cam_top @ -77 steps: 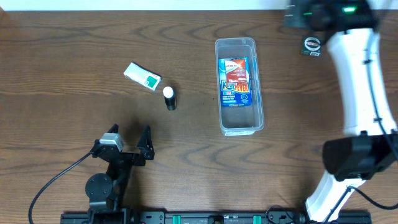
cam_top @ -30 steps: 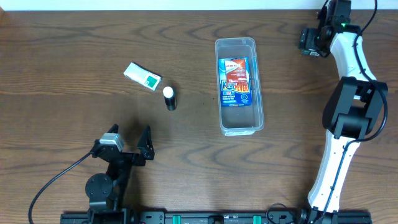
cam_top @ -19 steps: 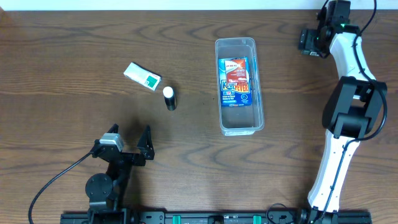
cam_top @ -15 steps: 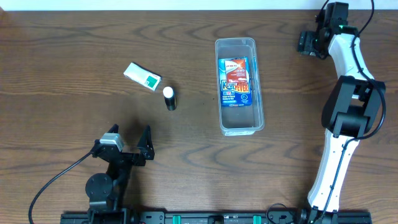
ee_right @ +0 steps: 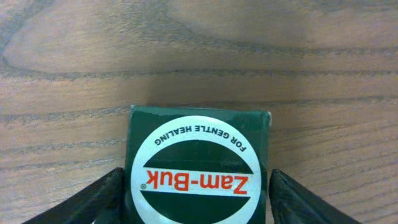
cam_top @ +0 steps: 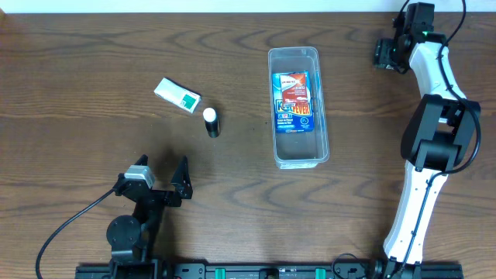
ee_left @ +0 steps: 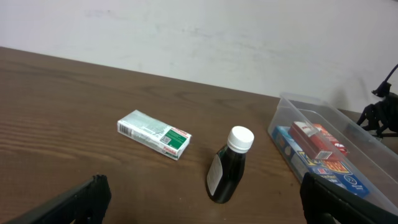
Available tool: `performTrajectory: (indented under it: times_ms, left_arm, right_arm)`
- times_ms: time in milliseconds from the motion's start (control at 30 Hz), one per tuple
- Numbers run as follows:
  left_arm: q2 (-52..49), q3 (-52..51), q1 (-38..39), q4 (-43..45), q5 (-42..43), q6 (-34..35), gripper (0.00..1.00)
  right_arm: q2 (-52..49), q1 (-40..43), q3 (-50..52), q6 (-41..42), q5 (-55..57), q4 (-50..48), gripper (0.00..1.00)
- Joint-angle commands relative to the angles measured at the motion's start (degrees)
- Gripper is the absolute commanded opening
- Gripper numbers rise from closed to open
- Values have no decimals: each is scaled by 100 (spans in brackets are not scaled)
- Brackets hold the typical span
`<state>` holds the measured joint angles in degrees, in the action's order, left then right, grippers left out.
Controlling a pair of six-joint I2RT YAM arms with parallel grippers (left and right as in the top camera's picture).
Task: Pack container
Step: 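Move the right gripper to the green Zam-Buk tin and grasp it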
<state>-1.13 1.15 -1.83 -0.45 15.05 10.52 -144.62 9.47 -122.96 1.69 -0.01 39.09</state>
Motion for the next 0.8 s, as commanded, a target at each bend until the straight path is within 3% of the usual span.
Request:
performTrajectory:
  times_ms: [0,567,767]
  left_arm:
    - [-22,-92,-26,-208,81,24,98]
    - [-22,-92,-26,-208,81,24,98]
    - [-22,-92,-26,-208,81,24,98]
  right_arm:
    - [-85,35,7,-48,63,-26,70]
    - [-348,37,7,-118,153,-162,72]
    - [-332,66,4,-136,149,-160,57]
